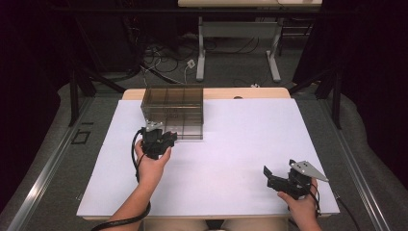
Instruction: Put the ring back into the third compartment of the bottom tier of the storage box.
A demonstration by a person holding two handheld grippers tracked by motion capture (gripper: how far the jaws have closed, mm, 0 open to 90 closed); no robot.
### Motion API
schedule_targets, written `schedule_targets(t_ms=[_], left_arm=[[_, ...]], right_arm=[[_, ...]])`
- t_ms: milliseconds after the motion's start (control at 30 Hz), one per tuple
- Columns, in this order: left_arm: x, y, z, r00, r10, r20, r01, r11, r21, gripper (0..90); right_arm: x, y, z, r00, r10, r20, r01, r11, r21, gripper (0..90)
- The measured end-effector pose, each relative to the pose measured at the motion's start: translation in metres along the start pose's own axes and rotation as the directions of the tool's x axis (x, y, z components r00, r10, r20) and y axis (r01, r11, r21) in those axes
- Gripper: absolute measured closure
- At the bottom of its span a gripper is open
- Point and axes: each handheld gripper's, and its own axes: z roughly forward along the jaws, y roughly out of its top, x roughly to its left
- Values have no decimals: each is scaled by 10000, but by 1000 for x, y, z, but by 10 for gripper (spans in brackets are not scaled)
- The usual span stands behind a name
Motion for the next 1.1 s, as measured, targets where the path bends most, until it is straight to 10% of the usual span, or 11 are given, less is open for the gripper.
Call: schedule_targets(t_ms=[1100], left_arm=[[-7,36,31,9995,8,-316,-4,9999,132,714]], right_arm=[[0,0,0,10000,-36,-29,36,10000,-40,0]])
